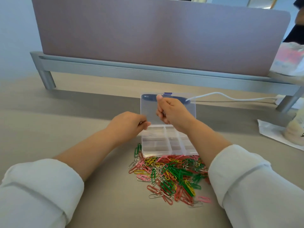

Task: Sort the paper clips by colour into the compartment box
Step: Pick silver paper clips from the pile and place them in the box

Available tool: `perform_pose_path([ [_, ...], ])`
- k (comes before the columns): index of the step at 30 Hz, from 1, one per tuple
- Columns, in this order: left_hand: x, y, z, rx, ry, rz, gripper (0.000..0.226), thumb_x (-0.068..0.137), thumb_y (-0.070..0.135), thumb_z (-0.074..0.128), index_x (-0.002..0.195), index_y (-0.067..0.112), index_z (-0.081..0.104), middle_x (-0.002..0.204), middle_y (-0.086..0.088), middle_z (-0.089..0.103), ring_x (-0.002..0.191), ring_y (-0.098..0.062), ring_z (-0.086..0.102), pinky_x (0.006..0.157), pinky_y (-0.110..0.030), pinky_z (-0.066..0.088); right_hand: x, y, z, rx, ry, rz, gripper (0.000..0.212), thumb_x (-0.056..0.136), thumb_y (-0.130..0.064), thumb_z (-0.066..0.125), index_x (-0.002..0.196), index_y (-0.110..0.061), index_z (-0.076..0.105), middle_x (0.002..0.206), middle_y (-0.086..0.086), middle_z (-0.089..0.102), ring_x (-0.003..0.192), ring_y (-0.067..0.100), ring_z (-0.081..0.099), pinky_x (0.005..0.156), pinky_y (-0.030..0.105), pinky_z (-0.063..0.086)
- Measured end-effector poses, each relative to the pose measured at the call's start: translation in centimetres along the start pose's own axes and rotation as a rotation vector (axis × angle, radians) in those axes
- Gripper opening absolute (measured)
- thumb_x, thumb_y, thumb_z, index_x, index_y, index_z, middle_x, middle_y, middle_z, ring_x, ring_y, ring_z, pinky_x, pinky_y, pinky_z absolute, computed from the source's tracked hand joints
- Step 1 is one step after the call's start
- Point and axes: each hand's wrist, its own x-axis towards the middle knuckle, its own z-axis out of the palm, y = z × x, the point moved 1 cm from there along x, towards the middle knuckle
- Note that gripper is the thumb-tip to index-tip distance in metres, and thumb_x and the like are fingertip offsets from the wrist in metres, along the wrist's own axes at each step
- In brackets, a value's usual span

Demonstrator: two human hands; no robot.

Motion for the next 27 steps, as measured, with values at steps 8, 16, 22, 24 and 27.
perform_pose_path([
  [8,-0.9,-0.4,-0.3,0.03,-0.096,-0.082,0.045,0.093,0.048,0.041,0.056,0.023,0.038,0.055,0.007,0.043,0.055,-0.012,0.042,0.053,-0.029,0.031,1.7,1.7,2.4,0.046,-0.009,-0.072,0.047,0.098,-0.035,0.039,0.057,-0.012,0.048,0.055,0.002,0.052,0.041,0.004,0.046,0.047,0.014,0.041],
  [16,-1.3,-0.4,-1.1,-0.232,-0.321,-0.188,0.037,0.086,0.052,0.053,0.06,0.026,0.059,0.052,0.009,0.049,0.049,-0.005,0.043,0.049,-0.022,0.03,1.3,1.4,2.8,-0.038,-0.069,-0.06,0.028,0.094,-0.026,0.05,0.071,-0.013,0.057,0.064,-0.001,0.064,0.052,0.004,0.061,0.056,0.016,0.051],
  [22,-1.6,-0.7,-1.5,-0.35,-0.377,-0.212,0.035,0.084,0.049,0.057,0.057,0.028,0.062,0.053,0.006,0.045,0.054,-0.009,0.04,0.053,-0.023,0.032,1.0,1.3,2.6,-0.034,-0.084,-0.048,0.012,0.092,-0.02,0.055,0.086,-0.01,0.059,0.069,0.0,0.067,0.056,0.004,0.064,0.059,0.017,0.052],
  [24,-1.6,-0.6,-1.4,-0.353,-0.384,-0.225,0.034,0.084,0.05,0.057,0.058,0.028,0.065,0.054,0.004,0.045,0.056,-0.011,0.04,0.056,-0.025,0.032,1.0,1.3,2.6,-0.034,-0.087,-0.047,0.013,0.092,-0.019,0.055,0.088,-0.009,0.06,0.069,0.0,0.068,0.056,0.003,0.064,0.061,0.018,0.053],
  [27,-1.5,-0.7,-1.4,-0.36,-0.397,-0.232,0.033,0.083,0.05,0.058,0.062,0.027,0.068,0.055,0.004,0.046,0.059,-0.012,0.04,0.059,-0.026,0.033,0.9,1.3,2.8,-0.026,-0.107,-0.036,0.014,0.094,-0.02,0.052,0.087,-0.012,0.06,0.071,-0.001,0.068,0.059,0.004,0.066,0.064,0.019,0.054],
])
